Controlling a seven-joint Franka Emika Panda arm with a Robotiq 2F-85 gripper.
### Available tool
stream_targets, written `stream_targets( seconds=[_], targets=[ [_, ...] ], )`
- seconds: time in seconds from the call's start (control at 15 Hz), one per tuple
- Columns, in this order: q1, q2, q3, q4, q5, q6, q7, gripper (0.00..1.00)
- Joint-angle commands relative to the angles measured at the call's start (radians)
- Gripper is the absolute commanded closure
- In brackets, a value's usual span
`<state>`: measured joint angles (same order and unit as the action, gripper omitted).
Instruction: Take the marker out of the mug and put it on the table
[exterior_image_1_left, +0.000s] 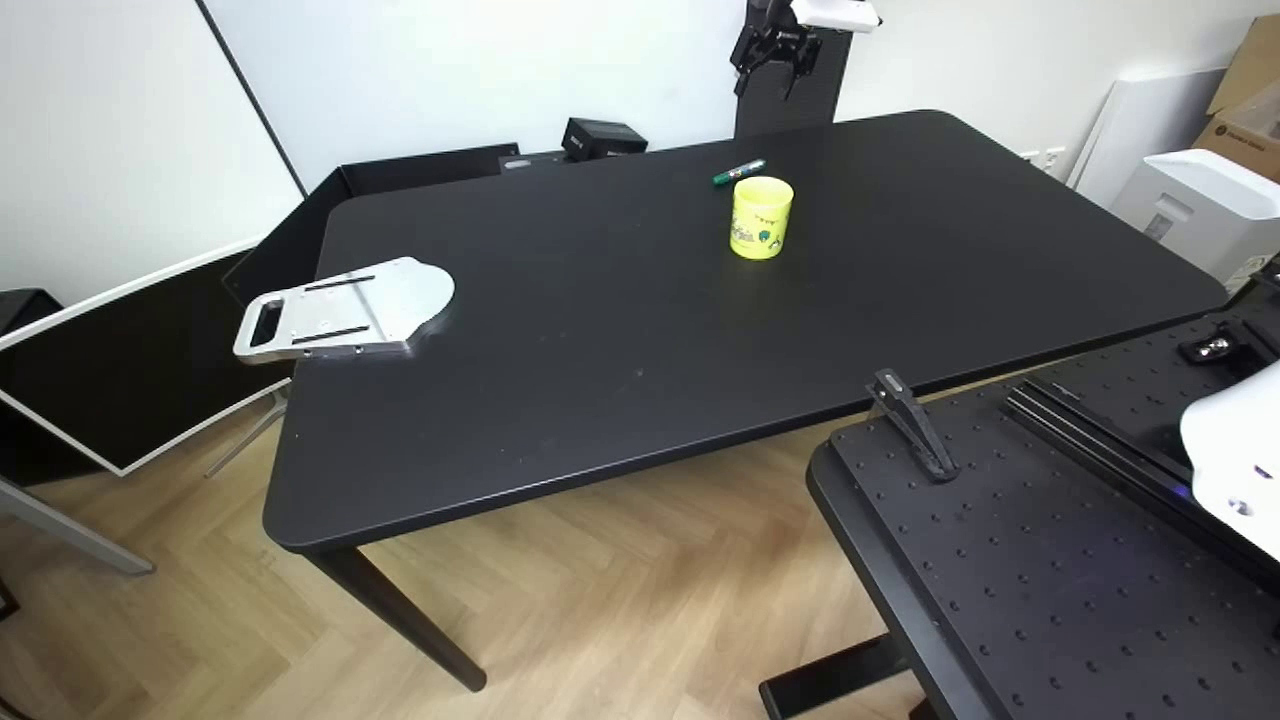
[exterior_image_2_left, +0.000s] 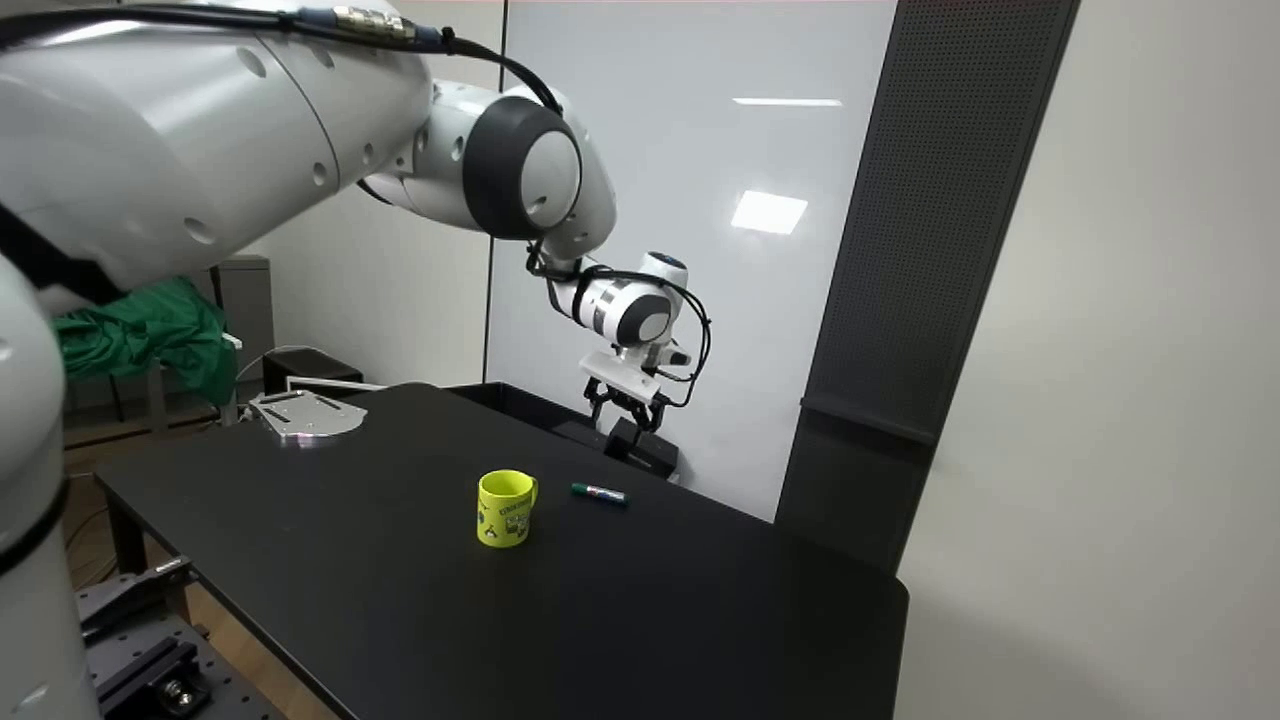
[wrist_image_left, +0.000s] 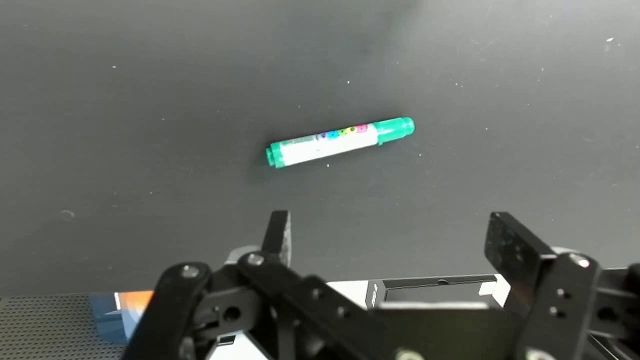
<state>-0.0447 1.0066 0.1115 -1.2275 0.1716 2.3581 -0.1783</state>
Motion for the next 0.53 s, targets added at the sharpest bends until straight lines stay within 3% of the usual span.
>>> stream_targets(
  seconds=[0.0, 0.2, 0.33, 0.4, 0.47],
  targets=[
    [0.052, -0.053, -0.071, 0.009, -0.089, -0.103, 0.079, 0.00],
    [0.077, -0.082, -0.102, 0.011, -0.151, -0.195, 0.091, 0.00],
    [0.089, -0.097, -0.114, 0.023, -0.183, -0.345, 0.101, 0.00],
    [0.063, -0.077, -0.081, 0.009, -0.155, -0.240, 0.055, 0.00],
    [0.068, -0.084, -0.087, 0.012, -0.165, -0.290, 0.061, 0.00]
  ],
)
